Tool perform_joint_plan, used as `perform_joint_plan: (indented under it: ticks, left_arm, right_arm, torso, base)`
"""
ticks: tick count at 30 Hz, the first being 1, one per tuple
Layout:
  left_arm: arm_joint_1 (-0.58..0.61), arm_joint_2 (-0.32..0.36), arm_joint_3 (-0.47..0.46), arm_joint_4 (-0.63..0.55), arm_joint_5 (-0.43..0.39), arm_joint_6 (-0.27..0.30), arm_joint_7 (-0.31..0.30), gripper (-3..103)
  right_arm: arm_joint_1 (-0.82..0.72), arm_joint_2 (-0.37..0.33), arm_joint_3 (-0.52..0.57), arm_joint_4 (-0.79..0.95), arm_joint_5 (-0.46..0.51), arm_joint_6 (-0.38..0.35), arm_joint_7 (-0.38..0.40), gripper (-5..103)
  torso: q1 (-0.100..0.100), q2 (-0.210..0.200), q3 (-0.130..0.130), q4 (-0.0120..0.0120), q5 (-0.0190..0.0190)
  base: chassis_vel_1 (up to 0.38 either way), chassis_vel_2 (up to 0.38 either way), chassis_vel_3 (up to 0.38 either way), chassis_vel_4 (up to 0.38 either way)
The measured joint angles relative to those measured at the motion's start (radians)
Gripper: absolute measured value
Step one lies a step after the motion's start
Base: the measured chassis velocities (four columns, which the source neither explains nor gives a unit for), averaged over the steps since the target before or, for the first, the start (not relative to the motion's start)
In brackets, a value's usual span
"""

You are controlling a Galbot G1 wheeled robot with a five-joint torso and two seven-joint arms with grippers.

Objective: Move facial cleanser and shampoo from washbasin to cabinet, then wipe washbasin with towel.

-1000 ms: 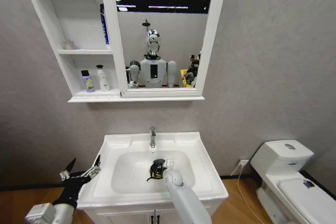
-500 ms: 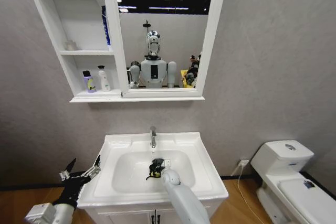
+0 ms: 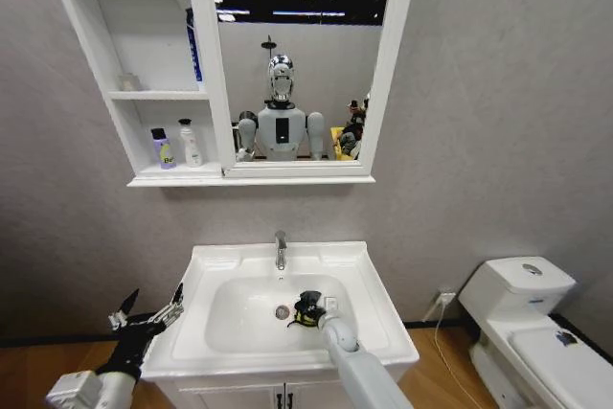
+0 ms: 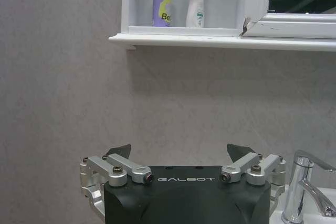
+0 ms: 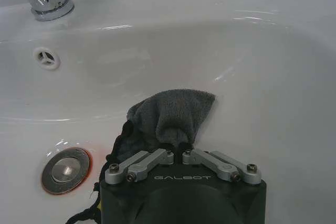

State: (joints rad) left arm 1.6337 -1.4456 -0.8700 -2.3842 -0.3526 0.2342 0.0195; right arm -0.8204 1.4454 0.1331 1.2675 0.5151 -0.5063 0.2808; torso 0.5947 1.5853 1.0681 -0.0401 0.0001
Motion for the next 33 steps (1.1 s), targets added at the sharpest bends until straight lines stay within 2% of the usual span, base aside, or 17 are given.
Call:
perform_joint_plan:
  ticks: [5, 14, 33]
  left_arm:
    - [0.000, 0.000, 0.000, 0.000, 0.000, 0.000, 0.000, 100]
    - [0.000, 0.000, 0.000, 0.000, 0.000, 0.000, 0.000, 100]
    - [0.000, 0.000, 0.000, 0.000, 0.000, 0.000, 0.000, 100]
  right_arm:
    - [0.020, 0.022, -0.009, -0.028, -0.002, -0.001, 0.004, 2]
    - [0.072, 0.092, -0.081, -0.127, -0.028, 0.016, -0.025, 2]
    - [0.133, 0.162, -0.142, -0.230, -0.051, 0.067, -0.073, 2]
  torso:
    - [0.000, 0.000, 0.000, -0.0007, -0.0006]
    - [0.000, 0.000, 0.000, 0.0001, -0.0002]
    - [0.000, 0.000, 0.000, 0.0001, -0.0001]
  base:
    - [0.000, 0.000, 0.000, 0.000]
    - [0.000, 0.000, 0.000, 0.000]
    - [0.000, 0.000, 0.000, 0.000]
